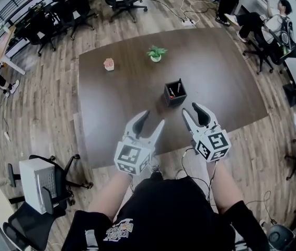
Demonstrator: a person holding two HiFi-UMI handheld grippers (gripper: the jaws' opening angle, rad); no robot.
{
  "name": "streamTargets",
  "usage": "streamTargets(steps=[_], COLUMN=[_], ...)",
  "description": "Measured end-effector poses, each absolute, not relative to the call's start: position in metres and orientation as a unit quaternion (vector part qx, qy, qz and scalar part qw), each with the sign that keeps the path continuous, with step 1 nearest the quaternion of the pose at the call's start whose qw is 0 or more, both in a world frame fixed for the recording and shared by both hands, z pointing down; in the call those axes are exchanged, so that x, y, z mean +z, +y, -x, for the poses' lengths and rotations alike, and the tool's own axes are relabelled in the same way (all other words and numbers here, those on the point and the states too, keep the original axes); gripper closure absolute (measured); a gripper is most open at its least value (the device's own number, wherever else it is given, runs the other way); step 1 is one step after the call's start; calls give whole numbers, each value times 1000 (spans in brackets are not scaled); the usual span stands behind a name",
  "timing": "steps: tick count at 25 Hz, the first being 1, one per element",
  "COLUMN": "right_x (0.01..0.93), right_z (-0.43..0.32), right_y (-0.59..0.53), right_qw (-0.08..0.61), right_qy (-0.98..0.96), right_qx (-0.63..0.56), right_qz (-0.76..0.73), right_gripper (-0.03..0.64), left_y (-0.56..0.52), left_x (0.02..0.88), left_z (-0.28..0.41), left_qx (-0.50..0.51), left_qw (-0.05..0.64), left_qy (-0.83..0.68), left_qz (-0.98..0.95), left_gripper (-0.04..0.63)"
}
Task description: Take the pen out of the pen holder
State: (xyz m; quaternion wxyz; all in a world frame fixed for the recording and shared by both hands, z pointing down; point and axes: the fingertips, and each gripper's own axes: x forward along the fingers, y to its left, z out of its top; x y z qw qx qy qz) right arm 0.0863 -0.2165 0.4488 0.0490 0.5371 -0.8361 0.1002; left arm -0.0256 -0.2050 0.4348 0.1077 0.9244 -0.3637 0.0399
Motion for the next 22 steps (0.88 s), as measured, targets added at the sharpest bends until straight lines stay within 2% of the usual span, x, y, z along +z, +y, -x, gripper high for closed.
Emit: streamTargets(steps=[11, 22], right_x=[467, 495], right_z=[-77, -98], right_y=[-241, -269], right_qw=[79, 98], right_qy=[-822, -823], right_qx=[105, 131], right_qz=[-554, -545], right_gripper=[442, 442], left_y=[-225, -234], left_x=[435, 446], left_z=[32, 19], left_qx=[32, 35], left_qw=[107, 114], left_qy=[-337, -350], left_qz=[-935, -929], left_gripper=[398, 399])
